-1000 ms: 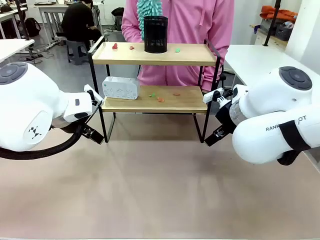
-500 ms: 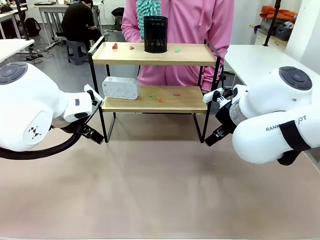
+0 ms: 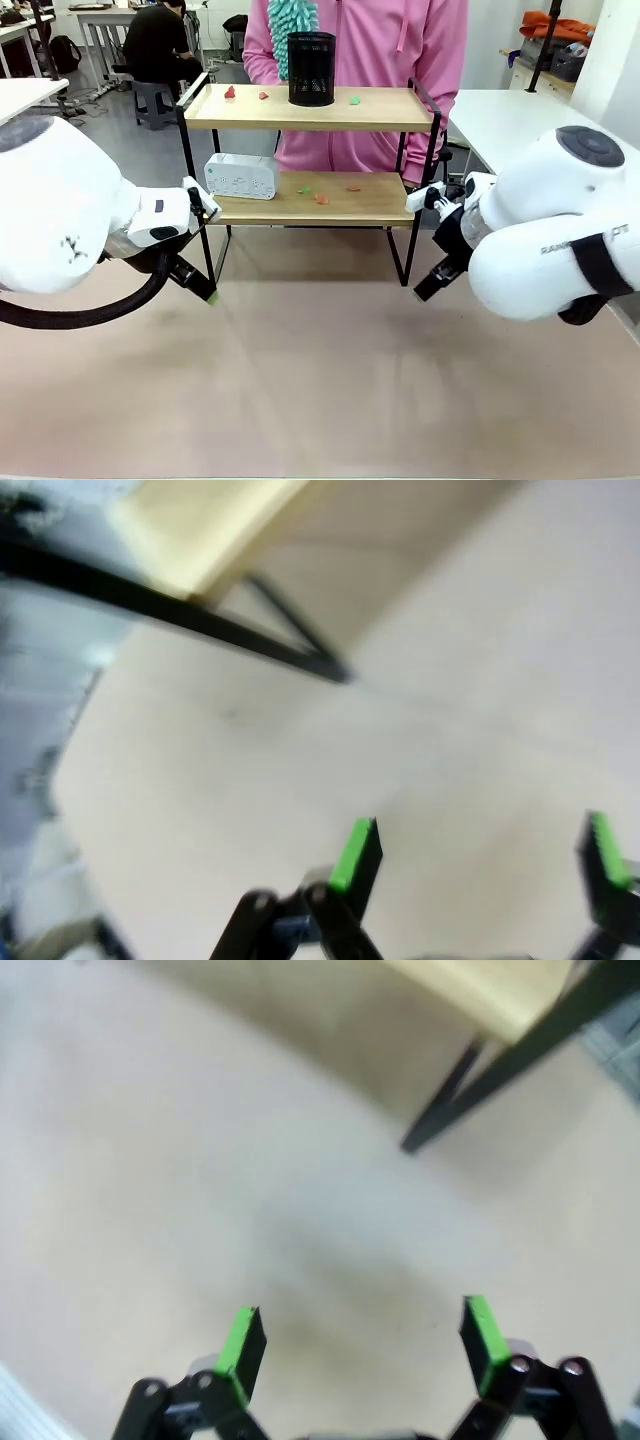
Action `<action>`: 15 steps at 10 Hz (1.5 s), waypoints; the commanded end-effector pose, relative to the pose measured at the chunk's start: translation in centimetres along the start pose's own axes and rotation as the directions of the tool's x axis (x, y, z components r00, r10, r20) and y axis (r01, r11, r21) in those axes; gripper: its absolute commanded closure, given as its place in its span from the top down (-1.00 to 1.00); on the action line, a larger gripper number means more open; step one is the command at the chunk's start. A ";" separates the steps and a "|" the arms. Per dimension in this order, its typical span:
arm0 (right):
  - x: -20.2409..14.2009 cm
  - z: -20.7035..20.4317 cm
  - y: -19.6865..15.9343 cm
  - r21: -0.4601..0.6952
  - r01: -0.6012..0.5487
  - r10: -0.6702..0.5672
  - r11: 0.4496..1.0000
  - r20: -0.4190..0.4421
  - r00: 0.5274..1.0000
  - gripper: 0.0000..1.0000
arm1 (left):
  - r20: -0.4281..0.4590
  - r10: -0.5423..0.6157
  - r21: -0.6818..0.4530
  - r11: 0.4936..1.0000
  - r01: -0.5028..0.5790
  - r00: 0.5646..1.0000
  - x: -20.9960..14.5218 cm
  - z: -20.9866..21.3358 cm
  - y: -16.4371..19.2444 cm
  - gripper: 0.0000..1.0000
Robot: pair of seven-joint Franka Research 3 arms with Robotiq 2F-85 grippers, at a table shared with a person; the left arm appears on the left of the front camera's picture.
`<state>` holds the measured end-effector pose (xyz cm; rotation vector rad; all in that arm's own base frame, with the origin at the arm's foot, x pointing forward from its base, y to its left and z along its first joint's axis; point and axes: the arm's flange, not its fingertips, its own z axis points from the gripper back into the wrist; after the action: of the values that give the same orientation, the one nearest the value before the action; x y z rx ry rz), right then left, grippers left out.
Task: Clean the shelf.
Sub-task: Pick up the Duster from the human.
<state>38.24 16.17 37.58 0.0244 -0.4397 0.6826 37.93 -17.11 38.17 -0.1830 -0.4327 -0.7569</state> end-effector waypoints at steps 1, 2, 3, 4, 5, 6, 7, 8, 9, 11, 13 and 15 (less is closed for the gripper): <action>-4.5 7.6 -2.7 0.179 0.003 0.008 0.984 -0.065 0.998 1.00 | -0.068 -0.073 -0.290 0.956 0.050 0.995 -3.1 7.8 3.2 1.00; -7.6 10.9 -4.8 0.276 0.180 -0.181 0.944 -0.023 0.983 1.00 | -0.011 0.001 -0.374 0.927 -0.005 1.000 -5.6 10.6 4.5 1.00; -12.2 14.2 -8.3 0.513 0.228 -0.341 0.828 0.138 0.930 1.00 | 0.096 0.173 -0.342 0.931 -0.130 0.980 -9.3 13.8 7.4 1.00; -17.8 16.7 -12.3 0.723 0.241 -0.555 0.647 0.230 0.799 1.00 | 0.266 0.377 -0.358 0.893 -0.272 0.887 -14.1 17.1 10.3 1.00; -24.4 17.7 -16.6 0.876 0.214 -0.782 0.433 0.248 0.572 1.00 | 0.413 0.599 -0.414 0.794 -0.444 0.686 -20.0 19.8 13.7 1.00; -29.1 16.8 -19.8 0.937 0.198 -0.897 0.289 0.193 0.399 1.00 | 0.501 0.754 -0.535 0.656 -0.532 0.425 -25.3 20.6 15.6 1.00; -32.3 14.5 -21.7 0.967 0.196 -0.961 0.163 0.110 0.255 1.00 | 0.527 0.834 -0.656 0.520 -0.547 0.161 -28.8 20.0 17.4 1.00; -33.0 11.6 -22.3 0.970 0.229 -0.981 0.077 0.033 0.190 1.00 | 0.487 0.871 -0.681 0.426 -0.596 0.066 -30.0 18.7 18.1 1.00; -31.1 8.6 -21.9 0.928 0.358 -0.982 0.099 0.032 0.188 1.00 | 0.354 0.932 -0.736 0.329 -0.592 0.078 -28.9 17.1 18.6 1.00; -33.1 16.4 -19.1 0.799 0.318 -0.714 0.510 0.186 0.675 1.00 | 0.340 0.730 -0.505 0.674 -0.539 0.594 -31.7 23.0 18.5 1.00; -33.1 16.4 -19.1 0.799 0.318 -0.714 0.510 0.186 0.675 1.00 | 0.340 0.730 -0.505 0.674 -0.539 0.594 -31.7 23.0 18.5 1.00; -33.1 16.4 -19.1 0.799 0.318 -0.714 0.510 0.186 0.675 1.00 | 0.340 0.730 -0.505 0.674 -0.539 0.594 -31.7 23.0 18.5 1.00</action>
<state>21.32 -21.22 41.87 1.0944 -0.5652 0.1419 23.39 22.72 44.87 -0.8569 -0.6640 -0.0012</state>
